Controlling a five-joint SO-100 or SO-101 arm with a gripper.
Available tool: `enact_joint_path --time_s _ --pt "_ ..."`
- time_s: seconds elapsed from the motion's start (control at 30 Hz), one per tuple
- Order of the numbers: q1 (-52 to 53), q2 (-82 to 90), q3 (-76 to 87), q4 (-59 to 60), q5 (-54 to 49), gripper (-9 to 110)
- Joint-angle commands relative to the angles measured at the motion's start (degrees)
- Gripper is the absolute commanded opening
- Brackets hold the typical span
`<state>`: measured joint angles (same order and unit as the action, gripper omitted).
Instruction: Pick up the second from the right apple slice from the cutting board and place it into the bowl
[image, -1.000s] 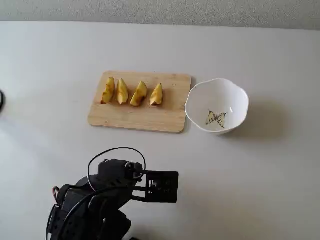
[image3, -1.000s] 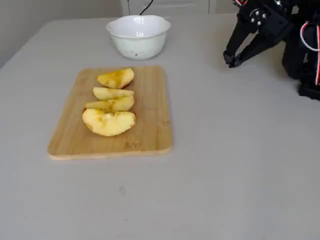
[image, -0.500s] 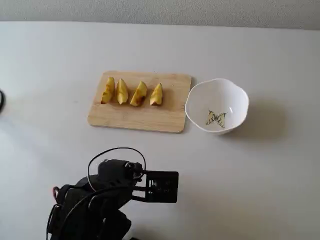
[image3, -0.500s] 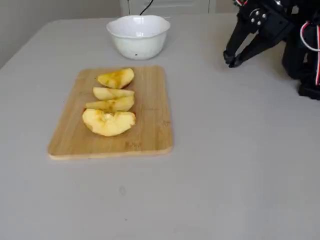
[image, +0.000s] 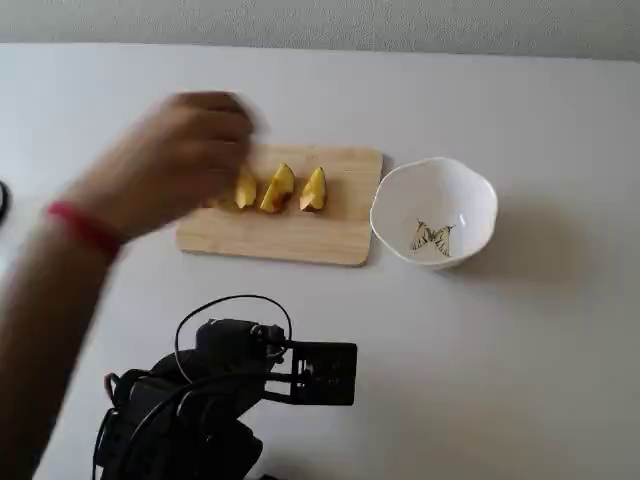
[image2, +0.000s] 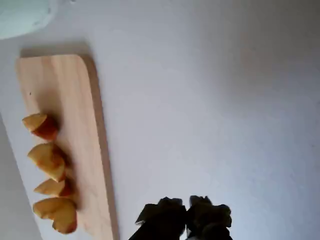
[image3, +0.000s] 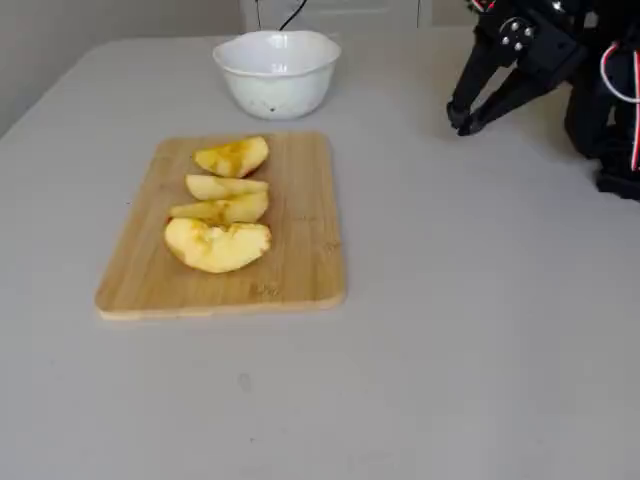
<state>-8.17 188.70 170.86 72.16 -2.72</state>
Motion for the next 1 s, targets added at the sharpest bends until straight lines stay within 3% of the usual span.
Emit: enact_joint_path --time_s 0.0,0.97 --pt "0.18 -0.18 -0.09 -0.62 -0.53 0" --pt "-2.02 -0.18 -0.09 -0.62 -2.64 0"
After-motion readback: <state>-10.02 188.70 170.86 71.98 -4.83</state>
